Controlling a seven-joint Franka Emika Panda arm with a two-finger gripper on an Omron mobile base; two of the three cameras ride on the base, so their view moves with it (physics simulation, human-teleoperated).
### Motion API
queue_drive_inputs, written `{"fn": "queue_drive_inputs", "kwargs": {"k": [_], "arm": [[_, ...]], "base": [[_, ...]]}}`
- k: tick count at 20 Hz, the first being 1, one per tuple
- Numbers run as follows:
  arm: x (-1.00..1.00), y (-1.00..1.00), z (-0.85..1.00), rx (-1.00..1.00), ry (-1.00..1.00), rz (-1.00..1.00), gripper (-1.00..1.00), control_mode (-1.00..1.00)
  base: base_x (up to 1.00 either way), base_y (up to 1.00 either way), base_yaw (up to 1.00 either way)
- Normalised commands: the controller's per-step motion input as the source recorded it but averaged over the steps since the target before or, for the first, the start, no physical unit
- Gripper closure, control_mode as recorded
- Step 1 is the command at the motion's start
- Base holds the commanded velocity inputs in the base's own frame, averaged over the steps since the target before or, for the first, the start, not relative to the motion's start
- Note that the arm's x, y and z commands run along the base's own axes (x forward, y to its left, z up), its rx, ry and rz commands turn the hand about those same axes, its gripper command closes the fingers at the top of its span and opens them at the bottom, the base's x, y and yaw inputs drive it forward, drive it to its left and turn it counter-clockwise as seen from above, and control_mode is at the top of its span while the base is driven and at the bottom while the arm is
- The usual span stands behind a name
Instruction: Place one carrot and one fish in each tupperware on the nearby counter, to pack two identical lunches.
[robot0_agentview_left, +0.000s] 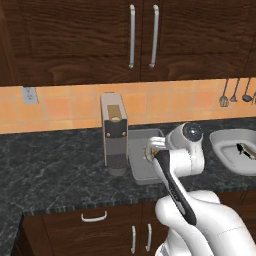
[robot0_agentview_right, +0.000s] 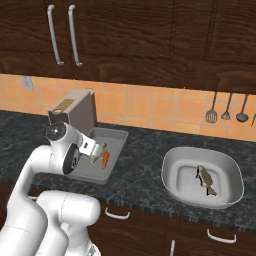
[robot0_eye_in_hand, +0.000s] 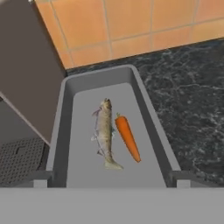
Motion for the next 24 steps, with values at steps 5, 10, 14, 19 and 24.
{"fn": "queue_drive_inputs", "kwargs": {"k": [5, 10, 14, 19, 24], "arm": [[-1.0, 0.0, 1.0, 0.0, 0.0, 0.0, -1.0, -1.0], [-0.85, 0.0, 0.59, -0.01, 0.04, 0.0, -1.0, -1.0], [-0.34, -0.02, -0.68, -0.06, 0.0, 0.0, -1.0, -1.0], [-0.48, 0.0, -0.31, -0.01, -0.03, 0.01, -1.0, -1.0], [-0.52, -0.14, -0.11, 0.01, -0.04, 0.05, -1.0, -1.0]], "base": [[0.0, 0.0, 0.0], [0.0, 0.0, 0.0], [0.0, 0.0, 0.0], [0.0, 0.0, 0.0], [0.0, 0.0, 0.0]]}}
